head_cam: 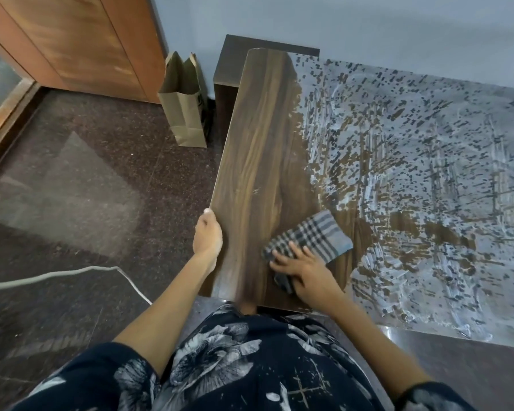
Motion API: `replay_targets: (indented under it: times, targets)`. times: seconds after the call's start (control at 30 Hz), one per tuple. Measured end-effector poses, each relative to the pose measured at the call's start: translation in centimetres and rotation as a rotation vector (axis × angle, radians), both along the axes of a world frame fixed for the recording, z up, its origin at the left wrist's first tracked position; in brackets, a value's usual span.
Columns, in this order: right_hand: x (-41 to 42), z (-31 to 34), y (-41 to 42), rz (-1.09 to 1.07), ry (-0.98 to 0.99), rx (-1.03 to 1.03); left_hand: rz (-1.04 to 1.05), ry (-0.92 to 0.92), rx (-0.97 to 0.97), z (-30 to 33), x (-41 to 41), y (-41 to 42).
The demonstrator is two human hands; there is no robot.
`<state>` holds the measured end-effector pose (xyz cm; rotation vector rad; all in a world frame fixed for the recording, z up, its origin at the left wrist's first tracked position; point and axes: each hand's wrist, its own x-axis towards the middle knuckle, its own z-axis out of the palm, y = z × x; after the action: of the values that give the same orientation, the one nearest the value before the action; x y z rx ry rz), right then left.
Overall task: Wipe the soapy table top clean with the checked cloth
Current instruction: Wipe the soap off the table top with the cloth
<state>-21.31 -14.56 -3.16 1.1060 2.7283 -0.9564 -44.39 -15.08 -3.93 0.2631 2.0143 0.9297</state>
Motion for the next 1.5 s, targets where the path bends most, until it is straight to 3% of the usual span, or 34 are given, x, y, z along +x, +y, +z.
replay_targets:
  times: [0.13, 0.23, 0.37, 0.5, 0.73, 0.9, 1.0, 1.17, 1.37, 1.5]
  targets:
    - [4.4, -0.1, -0.2, 0.111, -0.052, 0.018, -0.161, 0.324, -0.035, -0.6, 1.2, -0.3]
    - [6.3, 0.3, 1.7, 0.065, -0.104, 0.069, -0.202, 0.532, -0.021, -0.8, 2.5, -0.3]
    - [3.4, 0.8, 4.7, -0.084, -0.164, 0.127, -0.321, 0.668, -0.019, -0.8, 3.7, 0.2]
    - [-1.2, 0.9, 4.9, -0.115, -0.205, 0.15, -0.437, 0.69, 0.027, -0.5, 4.9, 1.2]
    - [3.0, 1.0, 2.2, 0.22, -0.207, 0.084, -0.542, 0.669, 0.027, -0.4, 5.9, 2.3]
    - [6.4, 1.2, 6.3, 0.11, -0.283, 0.174, -0.57, 0.685, 0.012, -0.4, 5.8, 2.2]
    - [3.5, 1.0, 10.6, -0.036, -0.286, 0.178, -0.611, 0.706, -0.012, -0.6, 5.8, 2.1]
    - [-3.3, 0.2, 13.0, -0.059, -0.302, 0.161, -0.643, 0.731, -0.034, -0.6, 5.7, 2.3]
    - [-0.5, 1.1, 7.9, 0.102, -0.185, 0.166, -0.652, 0.741, -0.006, -0.5, 5.5, 3.9]
    - [3.0, 0.9, 9.3, -0.046, -0.043, 0.07, -0.696, 0.751, 0.011, -0.5, 5.1, 5.5]
